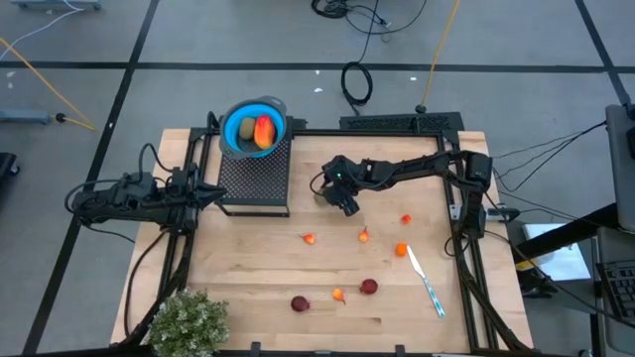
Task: Pick & Place Fruit
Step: Put the kiwi into the blue strainer bowl on the shelf
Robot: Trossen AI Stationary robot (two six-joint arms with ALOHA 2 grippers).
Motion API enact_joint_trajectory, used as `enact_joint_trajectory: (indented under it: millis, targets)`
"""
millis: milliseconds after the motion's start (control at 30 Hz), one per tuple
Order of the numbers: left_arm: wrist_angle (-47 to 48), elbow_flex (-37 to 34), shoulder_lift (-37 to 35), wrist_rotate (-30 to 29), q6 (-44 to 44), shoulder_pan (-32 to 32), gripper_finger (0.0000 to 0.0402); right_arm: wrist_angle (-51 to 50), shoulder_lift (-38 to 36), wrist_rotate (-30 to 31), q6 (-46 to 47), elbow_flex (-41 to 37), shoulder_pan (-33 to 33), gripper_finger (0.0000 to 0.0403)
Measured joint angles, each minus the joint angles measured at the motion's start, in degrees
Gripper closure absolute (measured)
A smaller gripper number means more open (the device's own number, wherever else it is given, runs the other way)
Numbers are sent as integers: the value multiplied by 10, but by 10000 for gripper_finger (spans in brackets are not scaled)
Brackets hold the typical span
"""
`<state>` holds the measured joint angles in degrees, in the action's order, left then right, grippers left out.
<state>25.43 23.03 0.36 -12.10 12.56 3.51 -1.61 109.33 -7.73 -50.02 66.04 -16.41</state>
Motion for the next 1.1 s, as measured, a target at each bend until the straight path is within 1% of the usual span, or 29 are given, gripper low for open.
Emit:
enact_joint_trajectory:
  millis: [167,367,500,700,900,1033,1100]
  targets:
    - [0,0,0,0,0,0,376,1,0,0,29,0,1,199]
    - [0,0,0,0,19,0,376,-2,-15,5,55,0,10,202]
    - [0,0,0,0,47,0,376,5,-50,5,75,0,22,201]
    - [-11,0,0,0,81,0,376,9,-126,5,127,0,35,203]
    - [-63,0,0,0,90,0,376,52,-197,6,180,0,38,202]
    - [-107,0,0,-2,84,0,376,93,-227,7,212,0,38,202]
    - [-131,0,4,-14,85,0,376,119,-238,20,223,0,38,202]
